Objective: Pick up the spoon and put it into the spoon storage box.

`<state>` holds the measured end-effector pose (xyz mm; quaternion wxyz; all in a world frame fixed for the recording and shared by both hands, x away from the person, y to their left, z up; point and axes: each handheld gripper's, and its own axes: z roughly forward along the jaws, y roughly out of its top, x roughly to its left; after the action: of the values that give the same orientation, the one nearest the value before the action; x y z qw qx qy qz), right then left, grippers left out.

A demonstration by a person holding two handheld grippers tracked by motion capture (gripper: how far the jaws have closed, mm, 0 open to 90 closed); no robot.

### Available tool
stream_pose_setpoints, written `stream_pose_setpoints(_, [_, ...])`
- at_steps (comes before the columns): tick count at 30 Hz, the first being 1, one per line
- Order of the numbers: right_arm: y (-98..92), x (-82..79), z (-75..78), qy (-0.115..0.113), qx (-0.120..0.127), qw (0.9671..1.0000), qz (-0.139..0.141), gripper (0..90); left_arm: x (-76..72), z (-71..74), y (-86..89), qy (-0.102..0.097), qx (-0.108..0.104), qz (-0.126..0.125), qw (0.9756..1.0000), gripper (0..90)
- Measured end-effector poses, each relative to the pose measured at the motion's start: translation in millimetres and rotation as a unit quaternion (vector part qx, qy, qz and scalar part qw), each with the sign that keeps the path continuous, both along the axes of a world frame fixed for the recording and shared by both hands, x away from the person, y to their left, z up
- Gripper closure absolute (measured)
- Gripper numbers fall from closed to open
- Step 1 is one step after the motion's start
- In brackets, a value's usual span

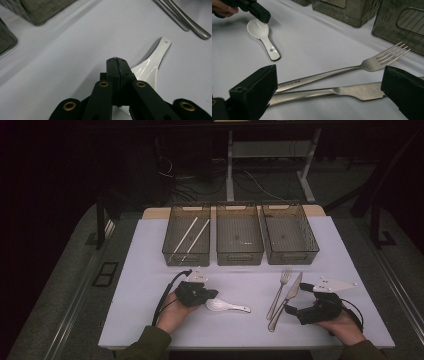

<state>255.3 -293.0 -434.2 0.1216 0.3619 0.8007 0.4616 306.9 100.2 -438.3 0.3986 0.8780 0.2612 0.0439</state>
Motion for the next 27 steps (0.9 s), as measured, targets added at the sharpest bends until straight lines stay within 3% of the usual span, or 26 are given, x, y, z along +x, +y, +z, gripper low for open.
stream_pose_setpoints(8, [-0.6,0.1,0.1,0.0,0.0,1.0,-0.001,0.8,-2.5,-0.4,2.0,0.002,0.006,-0.007,1.0,88.9])
stream_pose_setpoints(14, [-0.7,0.1,0.2,0.001,0.0,1.0,-0.001,0.8,-2.8,0.0,1.7,0.007,-0.004,-0.008,0.9999,83.7])
stream_pose_setpoints(22, [-0.6,0.2,0.0,0.001,0.0,1.0,-0.001,0.8,-2.5,-0.6,2.7,0.016,-0.021,-0.009,0.9996,53.4])
stream_pose_setpoints(27, [-0.5,-0.1,0.1,0.001,-0.001,1.0,-0.001,0.8,-2.5,-3.1,1.4,0.026,-0.02,-0.022,0.9992,47.0])
